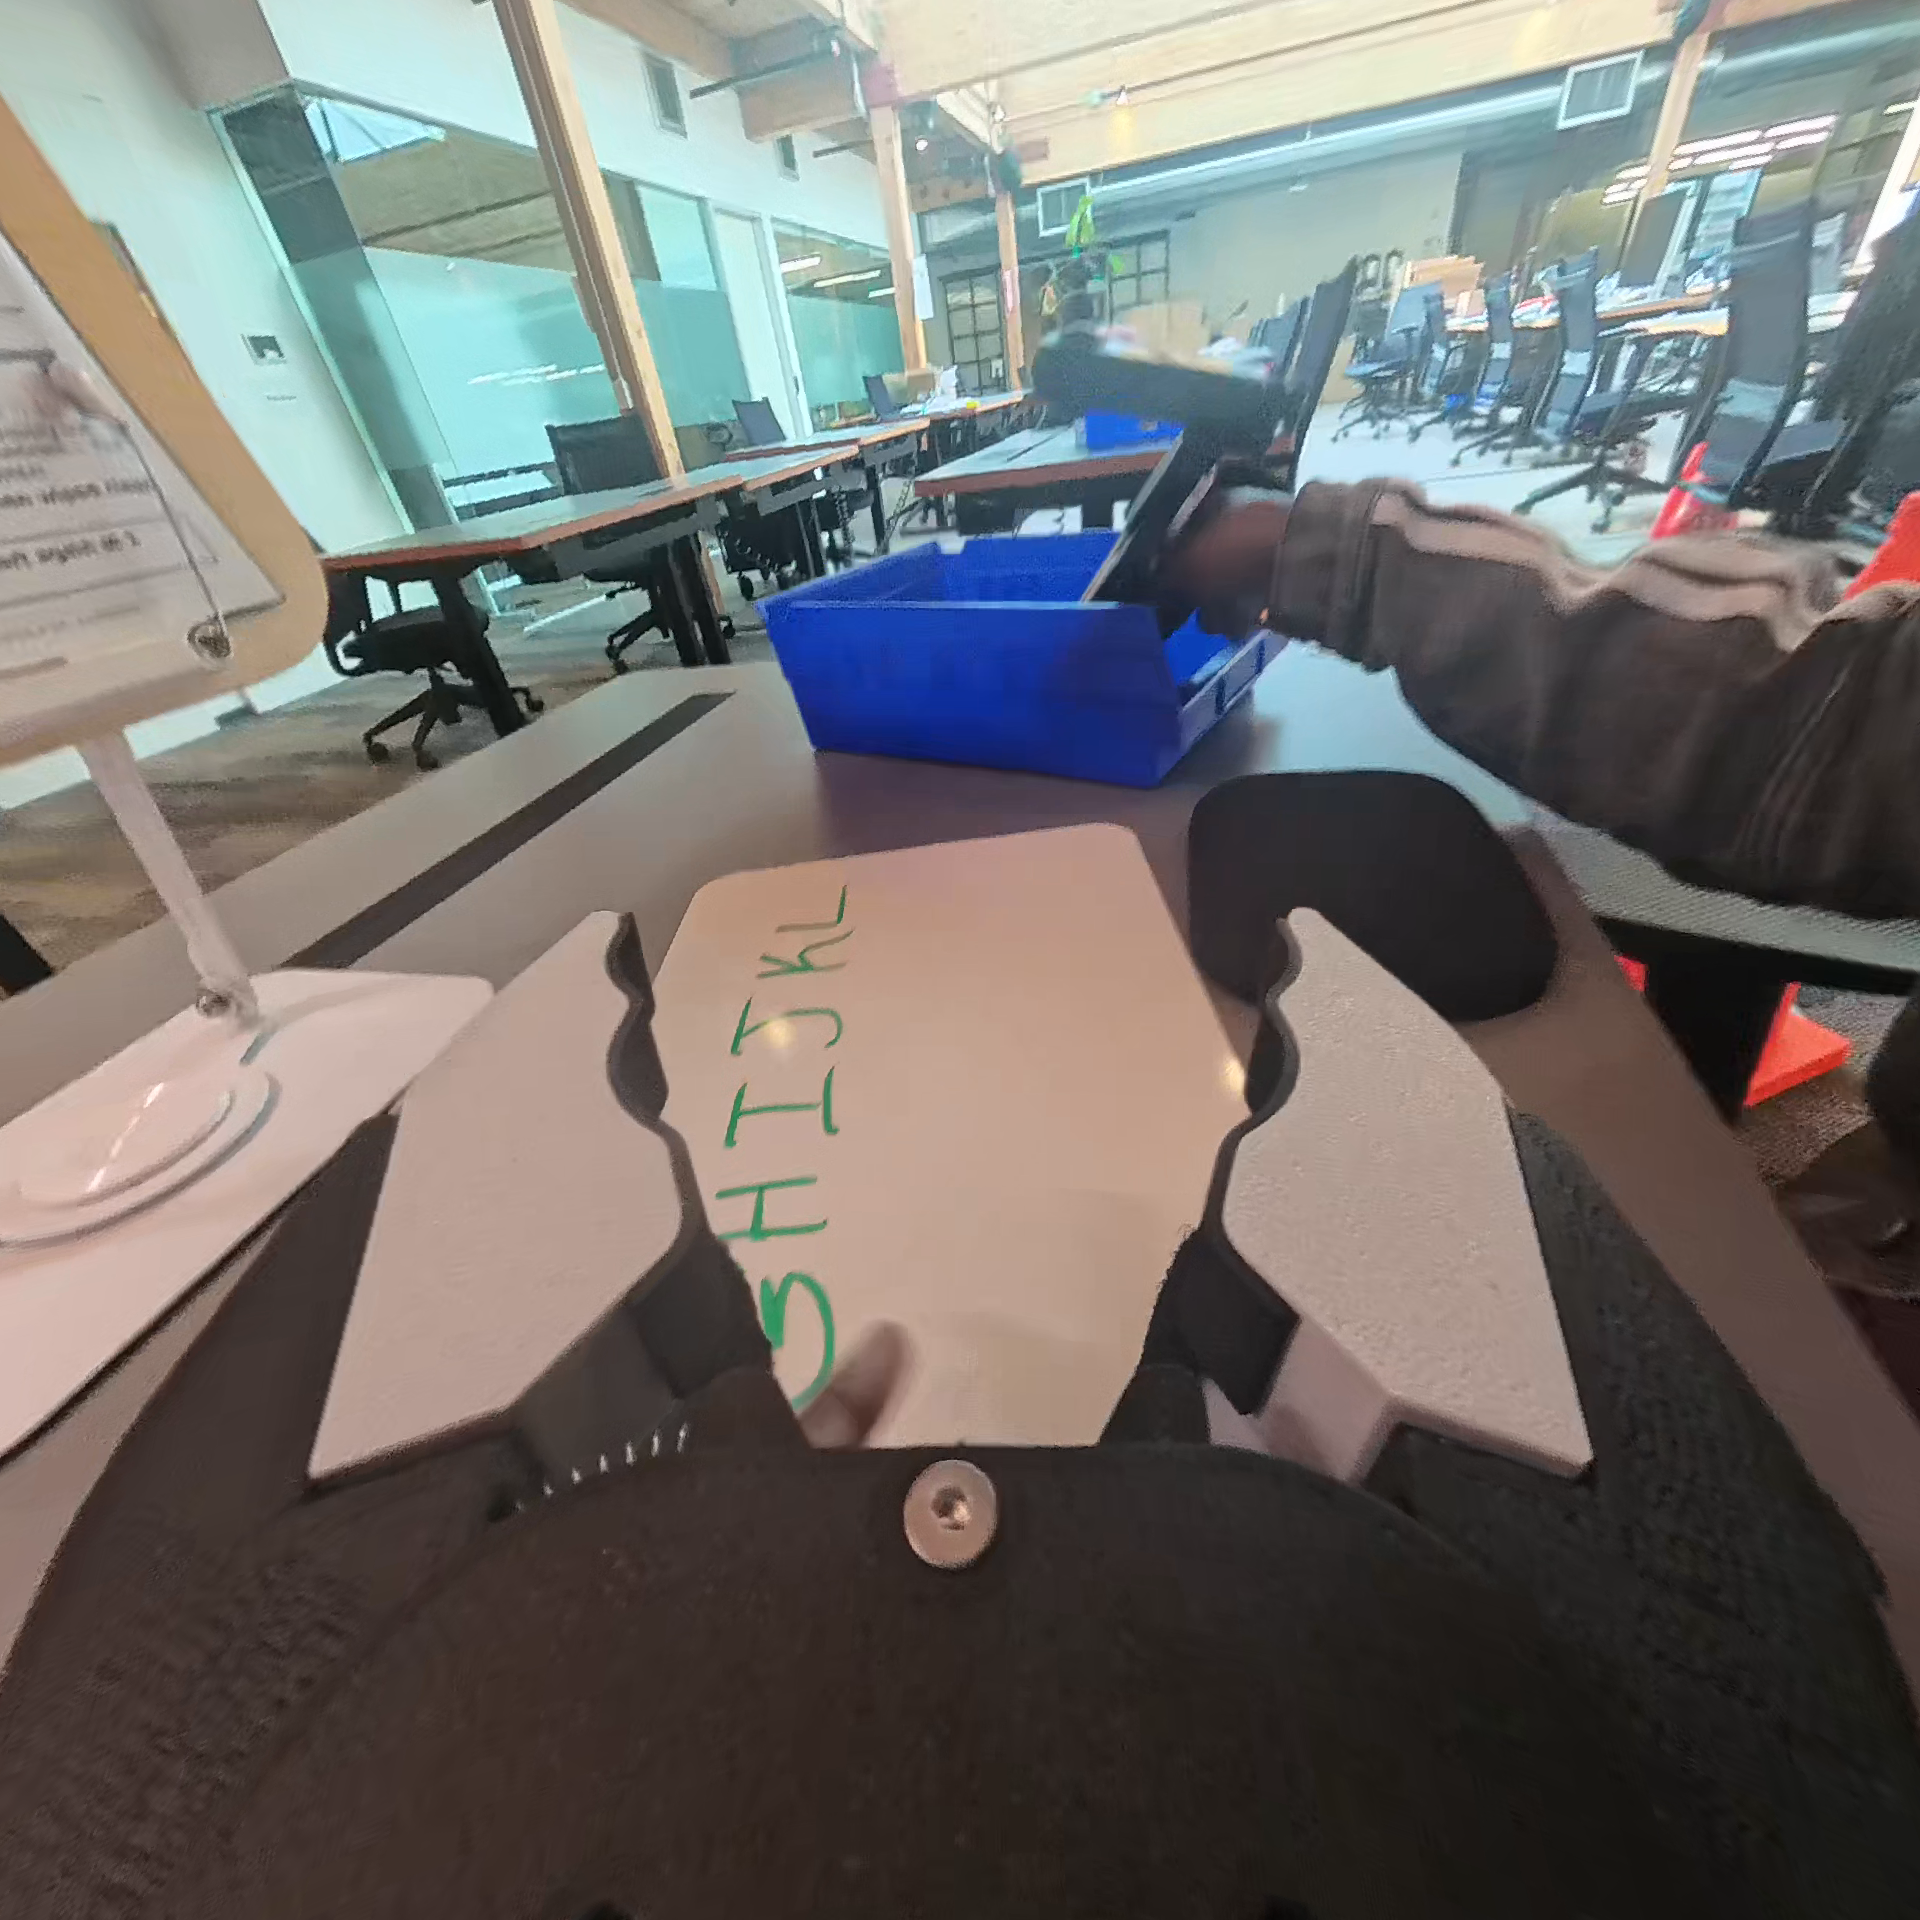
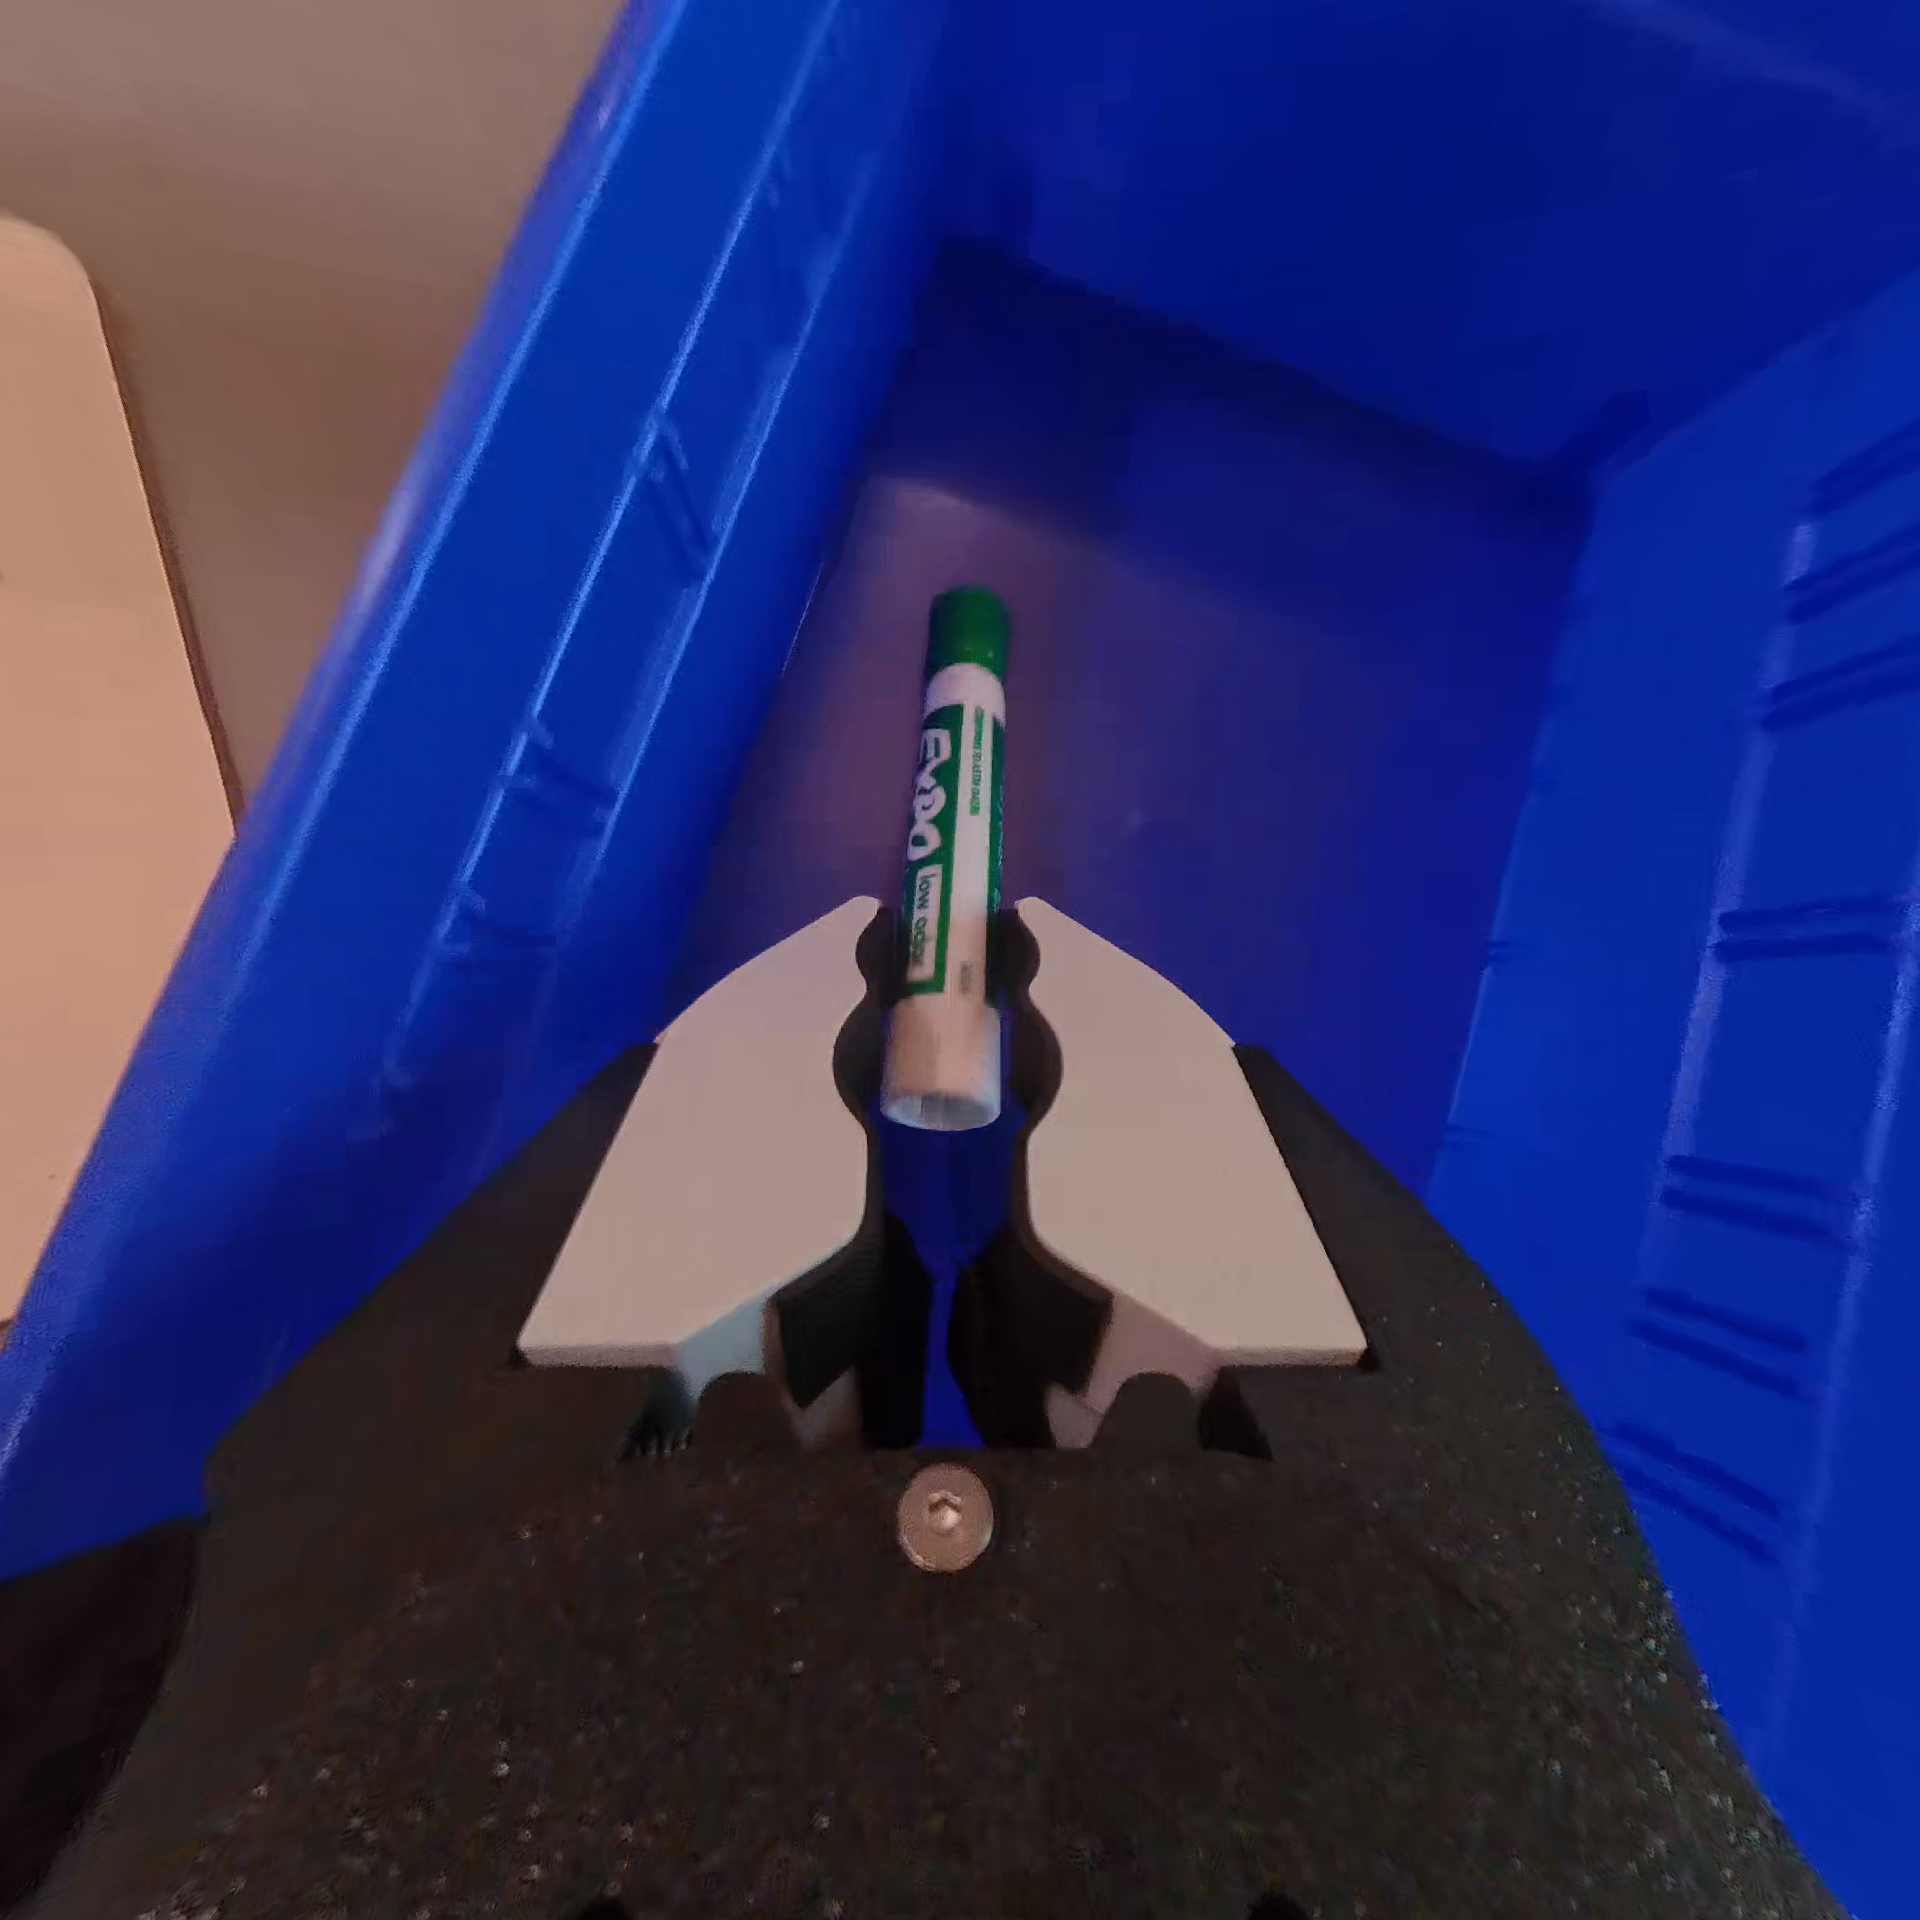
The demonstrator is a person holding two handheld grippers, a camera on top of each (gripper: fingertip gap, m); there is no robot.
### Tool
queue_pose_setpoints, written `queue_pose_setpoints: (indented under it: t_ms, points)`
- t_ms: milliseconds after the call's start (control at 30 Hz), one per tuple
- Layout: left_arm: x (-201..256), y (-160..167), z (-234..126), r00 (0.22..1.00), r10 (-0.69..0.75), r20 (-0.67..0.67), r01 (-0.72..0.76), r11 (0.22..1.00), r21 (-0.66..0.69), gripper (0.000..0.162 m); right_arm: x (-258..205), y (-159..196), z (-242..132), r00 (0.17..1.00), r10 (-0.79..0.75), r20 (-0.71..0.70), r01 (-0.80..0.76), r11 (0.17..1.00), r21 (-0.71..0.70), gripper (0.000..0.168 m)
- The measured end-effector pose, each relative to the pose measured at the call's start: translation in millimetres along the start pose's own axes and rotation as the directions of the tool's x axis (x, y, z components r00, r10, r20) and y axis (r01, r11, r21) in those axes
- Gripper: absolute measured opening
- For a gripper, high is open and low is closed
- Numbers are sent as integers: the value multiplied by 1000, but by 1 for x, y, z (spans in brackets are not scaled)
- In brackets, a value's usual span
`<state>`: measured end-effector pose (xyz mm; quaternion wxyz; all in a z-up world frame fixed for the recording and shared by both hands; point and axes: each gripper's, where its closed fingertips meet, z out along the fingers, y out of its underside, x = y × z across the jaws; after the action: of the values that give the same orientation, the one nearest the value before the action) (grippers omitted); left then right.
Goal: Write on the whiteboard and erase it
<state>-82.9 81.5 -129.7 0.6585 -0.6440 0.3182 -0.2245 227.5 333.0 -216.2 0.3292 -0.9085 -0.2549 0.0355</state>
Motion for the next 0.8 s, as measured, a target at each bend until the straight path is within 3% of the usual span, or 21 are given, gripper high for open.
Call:
queue_pose_setpoints:
  t_ms: [67,167,267,333,433,533,633,733,800]
  points:
    - [7,-20,-6,1000,1,8,-1,1000,17,103,0,1,-2,1000,2,-10,-2,1000,16,34]
    - [14,-51,-27,998,-15,53,14,1000,27,93,5,-12,-20,998,59,-24,-54,987,153,58]
    - [16,-72,-71,993,-12,119,17,999,-45,84,12,-30,-56,994,103,-28,-86,931,356,66]
    - [5,-72,-116,978,27,206,9,986,-169,80,11,-39,-84,993,114,-4,-98,869,485,66]
    - [-28,-44,-196,917,114,381,67,900,-430,76,-1,-47,-122,996,77,50,-92,777,623,62]
    - [-60,14,-259,863,78,498,301,714,-632,76,-22,-51,-145,996,7,94,-71,715,696,58]
    - [-79,64,-277,829,73,554,429,552,-715,75,-41,-52,-154,993,-57,105,-34,706,708,57]
    - [-87,103,-284,839,107,534,461,381,-801,79,-57,-55,-164,987,-110,116,-10,679,734,56]
    - [-91,119,-288,842,116,527,475,305,-825,81,-65,-57,-169,981,-141,131,-4,666,746,54]
